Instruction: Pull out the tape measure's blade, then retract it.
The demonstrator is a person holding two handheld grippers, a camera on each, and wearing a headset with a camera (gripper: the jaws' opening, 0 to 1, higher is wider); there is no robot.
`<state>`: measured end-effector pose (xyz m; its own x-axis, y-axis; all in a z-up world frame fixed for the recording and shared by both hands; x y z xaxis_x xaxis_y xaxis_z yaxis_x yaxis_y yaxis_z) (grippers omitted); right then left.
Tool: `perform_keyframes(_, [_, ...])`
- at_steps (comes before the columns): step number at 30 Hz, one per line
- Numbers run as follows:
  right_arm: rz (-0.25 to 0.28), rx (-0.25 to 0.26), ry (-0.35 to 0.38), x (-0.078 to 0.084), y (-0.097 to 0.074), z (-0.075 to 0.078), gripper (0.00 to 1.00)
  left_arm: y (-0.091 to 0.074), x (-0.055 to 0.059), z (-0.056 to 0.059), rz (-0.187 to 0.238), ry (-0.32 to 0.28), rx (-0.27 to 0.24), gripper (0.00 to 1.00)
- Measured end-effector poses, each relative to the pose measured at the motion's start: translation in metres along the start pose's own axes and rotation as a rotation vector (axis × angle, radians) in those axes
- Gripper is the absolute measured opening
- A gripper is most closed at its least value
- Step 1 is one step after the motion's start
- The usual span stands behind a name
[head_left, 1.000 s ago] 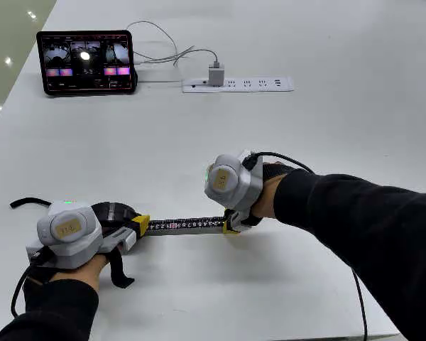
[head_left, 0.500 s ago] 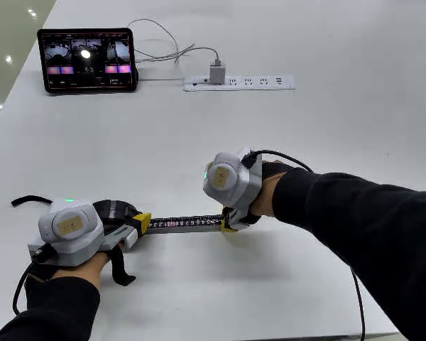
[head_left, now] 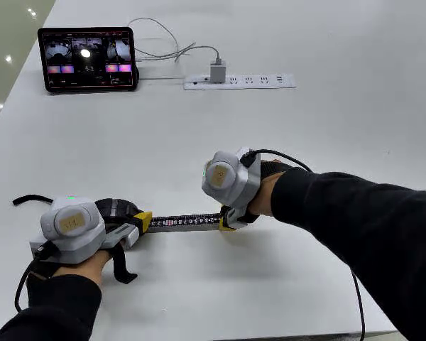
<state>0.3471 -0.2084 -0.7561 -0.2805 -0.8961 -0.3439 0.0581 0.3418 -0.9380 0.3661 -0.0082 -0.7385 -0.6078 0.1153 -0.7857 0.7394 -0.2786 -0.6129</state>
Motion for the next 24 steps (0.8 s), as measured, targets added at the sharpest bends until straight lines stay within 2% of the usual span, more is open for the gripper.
perform_keyframes(7, [0.006, -0.006, -0.002, -0.0018, 0.0004, 0.0005, 0.09, 0.0002, -0.0014, -0.0012, -0.017, -0.014, 0.011, 0.63])
perform_keyframes(10, [0.020, -0.004, 0.032, -0.0025, 0.0004, 0.0004, 0.09, -0.0005, -0.0009, -0.0013, -0.019, -0.016, 0.020, 0.63])
perform_keyframes(13, [0.029, 0.001, 0.020, -0.0028, 0.0008, -0.0006, 0.09, -0.0006, -0.0008, -0.0011, -0.022, -0.014, 0.024, 0.63])
perform_keyframes(24, [0.018, -0.001, 0.017, -0.0070, 0.0027, -0.0009, 0.09, 0.0009, -0.0004, -0.0019, -0.035, -0.017, 0.034, 0.64])
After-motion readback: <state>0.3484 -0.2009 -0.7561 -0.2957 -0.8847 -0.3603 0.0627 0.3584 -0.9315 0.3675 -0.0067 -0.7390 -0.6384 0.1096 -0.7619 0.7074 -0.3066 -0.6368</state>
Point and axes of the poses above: the centre of the closed fingertips' face, and the gripper's own axes: y roughly forward along the fingers, z roughly to its right, x roughly out of its underside, the point moved 4 cm from there along -y, roughly backward along the fingers, and after that the axes turned 2 degrees about y, right-handed, at the moved point
